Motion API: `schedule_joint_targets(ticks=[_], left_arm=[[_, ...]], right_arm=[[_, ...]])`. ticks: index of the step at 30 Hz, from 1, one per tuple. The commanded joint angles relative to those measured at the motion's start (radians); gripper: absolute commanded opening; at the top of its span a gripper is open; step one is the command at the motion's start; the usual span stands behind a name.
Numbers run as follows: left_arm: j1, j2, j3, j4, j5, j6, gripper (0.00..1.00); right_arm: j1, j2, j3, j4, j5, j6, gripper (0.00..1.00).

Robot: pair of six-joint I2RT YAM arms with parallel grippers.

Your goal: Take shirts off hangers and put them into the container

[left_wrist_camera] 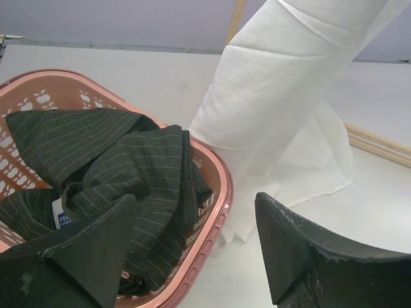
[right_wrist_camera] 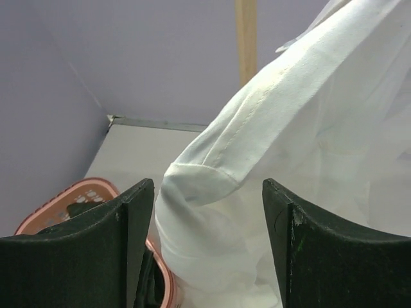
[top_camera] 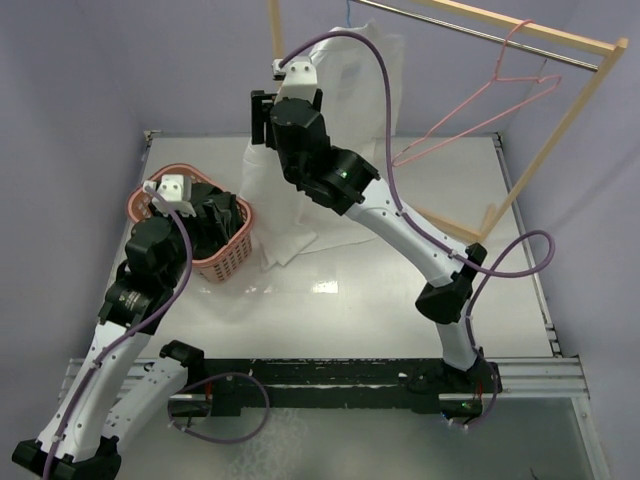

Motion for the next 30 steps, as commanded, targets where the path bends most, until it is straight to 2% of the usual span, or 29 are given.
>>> schedule_joint_targets(ticks=[1, 5, 9, 15, 19, 25, 30], left_arm=[[0.003, -0.013, 0.002, 0.026, 0.016, -0.008, 0.78], [0.003, -0.019, 0.002, 0.026, 0.019, -0.010, 0.78], [0.004, -0.017, 0.002, 0.028, 0.030, -0.011, 0.77], [0.004, -0.012, 0.003, 0.027, 0.042, -0.011, 0.77], [0.004, -0.012, 0.003, 0.028, 0.047, -0.010, 0.77], [0.004, -0.001, 0.006, 0.028, 0.061, -0.011, 0.77], [0.003, 0.005, 0.007, 0.025, 0.065, -0.009, 0.77]], right_arm=[[-0.007, -0.020, 0.046, 0.149, 0.148, -0.041, 0.70], [-0.017, -0.021, 0.035, 0.150, 0.186, -0.057, 0.68], [-0.050, -0.090, -0.061, 0.125, 0.182, -0.043, 0.68], [-0.181, -0.278, -0.288, 0.039, 0.064, 0.058, 0.68], [-0.242, -0.397, -0.402, 0.035, -0.049, 0.032, 0.66], [-0.342, -0.407, -0.292, -0.139, -0.303, 0.011, 0.62], [-0.421, -0.350, -0.206, -0.219, -0.504, 0.036, 0.62]])
